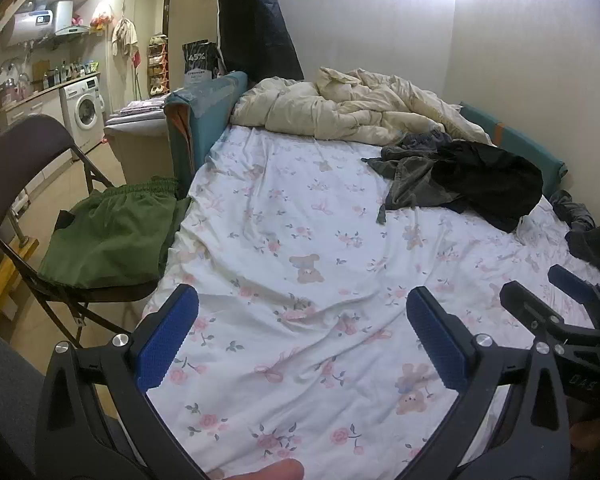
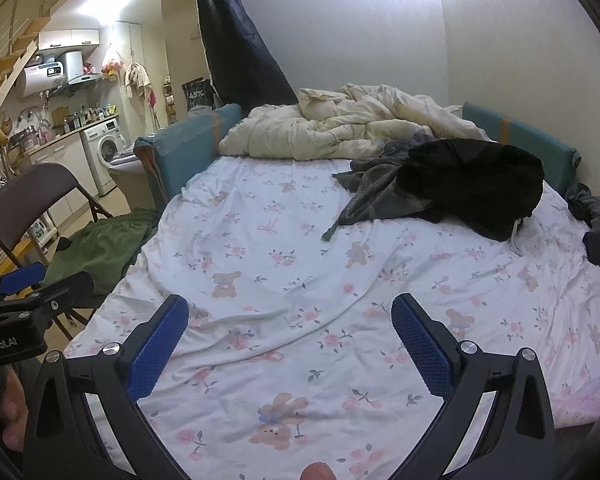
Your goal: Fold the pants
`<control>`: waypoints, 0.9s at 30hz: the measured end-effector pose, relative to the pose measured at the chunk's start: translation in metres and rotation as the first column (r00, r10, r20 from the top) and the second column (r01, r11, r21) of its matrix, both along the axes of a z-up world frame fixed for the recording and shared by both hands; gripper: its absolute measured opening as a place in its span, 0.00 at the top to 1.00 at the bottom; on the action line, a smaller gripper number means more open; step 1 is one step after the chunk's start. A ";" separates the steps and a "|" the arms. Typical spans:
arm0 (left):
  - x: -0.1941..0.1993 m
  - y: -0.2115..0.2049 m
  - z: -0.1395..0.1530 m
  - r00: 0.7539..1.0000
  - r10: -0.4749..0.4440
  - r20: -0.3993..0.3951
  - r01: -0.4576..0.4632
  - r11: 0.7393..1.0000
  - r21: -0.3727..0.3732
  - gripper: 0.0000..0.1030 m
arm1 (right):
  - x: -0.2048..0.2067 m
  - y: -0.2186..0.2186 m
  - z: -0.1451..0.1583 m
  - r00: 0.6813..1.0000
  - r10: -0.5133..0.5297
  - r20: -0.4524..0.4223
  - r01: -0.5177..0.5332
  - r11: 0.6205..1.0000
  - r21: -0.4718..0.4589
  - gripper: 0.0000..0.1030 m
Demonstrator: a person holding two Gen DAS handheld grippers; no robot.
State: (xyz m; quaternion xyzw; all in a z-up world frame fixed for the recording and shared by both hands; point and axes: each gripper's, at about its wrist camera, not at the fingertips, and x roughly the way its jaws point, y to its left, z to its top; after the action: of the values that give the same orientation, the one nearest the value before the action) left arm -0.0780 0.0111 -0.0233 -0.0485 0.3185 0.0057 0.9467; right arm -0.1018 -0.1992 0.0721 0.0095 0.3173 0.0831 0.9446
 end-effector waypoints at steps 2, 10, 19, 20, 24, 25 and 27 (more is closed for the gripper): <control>0.000 0.001 -0.001 1.000 0.001 -0.001 -0.001 1.000 0.000 0.00 | 0.000 0.000 0.000 1.000 0.001 -0.001 -0.001 1.000 -0.002 0.00; 0.000 0.003 0.000 1.000 0.006 -0.005 -0.006 1.000 -0.004 0.00 | 0.001 -0.001 0.000 1.000 -0.003 0.005 0.003 1.000 -0.003 0.00; 0.001 0.003 0.000 1.000 0.003 -0.004 -0.003 1.000 -0.005 0.00 | 0.003 -0.002 0.000 1.000 0.000 0.006 0.001 1.000 -0.003 0.00; 0.001 0.004 0.000 1.000 0.003 -0.005 -0.003 1.000 -0.005 0.00 | 0.003 -0.002 0.000 1.000 0.000 0.004 0.000 1.000 -0.003 0.00; 0.001 0.005 0.000 1.000 -0.001 -0.005 0.001 1.000 -0.006 0.00 | 0.002 -0.003 0.000 1.000 -0.005 0.000 0.005 1.000 -0.006 0.00; 0.001 0.005 0.000 1.000 -0.001 -0.006 0.001 1.000 -0.004 0.00 | 0.002 -0.003 0.000 1.000 -0.004 0.001 0.004 1.000 -0.006 0.00; 0.001 0.005 0.000 1.000 0.001 -0.006 -0.001 1.000 -0.004 0.00 | 0.002 -0.004 -0.001 1.000 -0.003 0.002 0.003 1.000 -0.007 0.00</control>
State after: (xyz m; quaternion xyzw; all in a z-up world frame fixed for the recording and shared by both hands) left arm -0.0771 0.0163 -0.0229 -0.0508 0.3212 0.0056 0.9456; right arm -0.0994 -0.2027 0.0716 0.0069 0.3169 0.0805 0.9450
